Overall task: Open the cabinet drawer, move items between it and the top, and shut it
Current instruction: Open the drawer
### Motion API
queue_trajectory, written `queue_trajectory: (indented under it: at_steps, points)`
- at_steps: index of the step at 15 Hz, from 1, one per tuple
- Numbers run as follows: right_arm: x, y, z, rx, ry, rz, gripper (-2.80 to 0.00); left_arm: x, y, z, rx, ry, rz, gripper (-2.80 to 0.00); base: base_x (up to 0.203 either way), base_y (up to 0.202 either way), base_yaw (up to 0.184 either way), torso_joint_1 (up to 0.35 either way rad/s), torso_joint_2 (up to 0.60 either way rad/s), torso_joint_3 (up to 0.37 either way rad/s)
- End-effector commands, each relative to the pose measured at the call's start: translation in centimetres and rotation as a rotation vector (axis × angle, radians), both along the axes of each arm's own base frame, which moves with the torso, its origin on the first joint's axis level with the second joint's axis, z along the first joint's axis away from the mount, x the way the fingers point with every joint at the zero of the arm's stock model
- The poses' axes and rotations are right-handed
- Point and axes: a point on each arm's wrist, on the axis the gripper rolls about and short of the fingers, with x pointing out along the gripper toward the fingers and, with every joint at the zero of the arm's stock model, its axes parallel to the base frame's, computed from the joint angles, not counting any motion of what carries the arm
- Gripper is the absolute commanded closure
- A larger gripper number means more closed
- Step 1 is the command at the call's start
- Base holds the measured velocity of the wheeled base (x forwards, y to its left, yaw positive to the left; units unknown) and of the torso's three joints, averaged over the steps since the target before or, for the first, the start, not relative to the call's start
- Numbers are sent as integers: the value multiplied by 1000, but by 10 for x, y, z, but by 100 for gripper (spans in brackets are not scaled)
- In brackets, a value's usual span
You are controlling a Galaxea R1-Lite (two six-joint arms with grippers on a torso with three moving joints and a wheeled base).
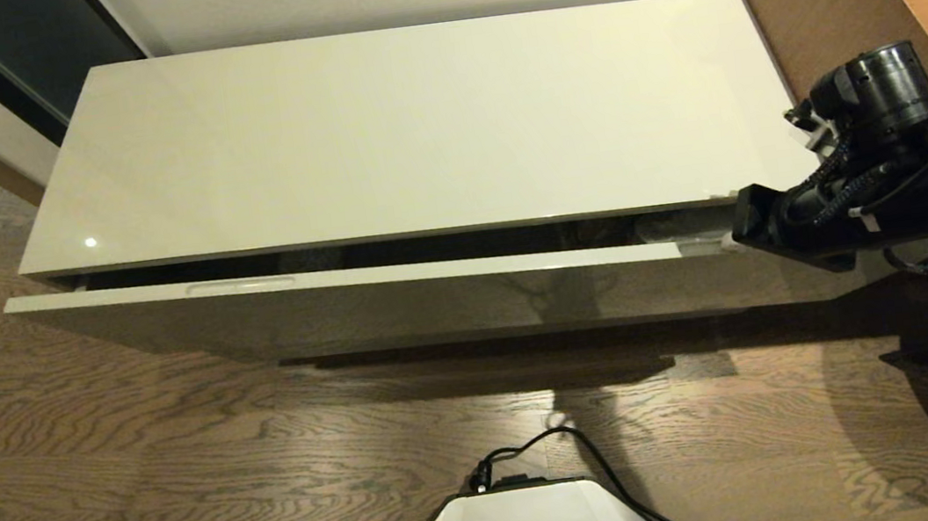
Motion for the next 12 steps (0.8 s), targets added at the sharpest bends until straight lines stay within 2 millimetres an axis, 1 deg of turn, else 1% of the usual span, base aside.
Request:
queue_trajectory:
  at_steps: [1,2,5,8,9,11,12]
  points:
    - [-15,-3,1,8,30,11,0,0,0,0,0,2,1,0,0,0,0,0,0,0]
    - [-20,-4,1,11,45,16,0,0,0,0,0,2,1,0,0,0,0,0,0,0]
    - [-53,-11,19,25,66,33,0,0,0,0,0,2,1,0,0,0,0,0,0,0]
    - [-89,-19,38,46,93,55,0,0,0,0,0,2,1,0,0,0,0,0,0,0]
    - [-98,-21,42,49,106,59,0,0,0,0,0,2,1,0,0,0,0,0,0,0]
    - [-123,-27,59,56,91,59,0,0,0,0,0,2,1,0,0,0,0,0,0,0]
    - [-130,-29,64,57,97,58,0,0,0,0,0,2,1,0,0,0,0,0,0,0]
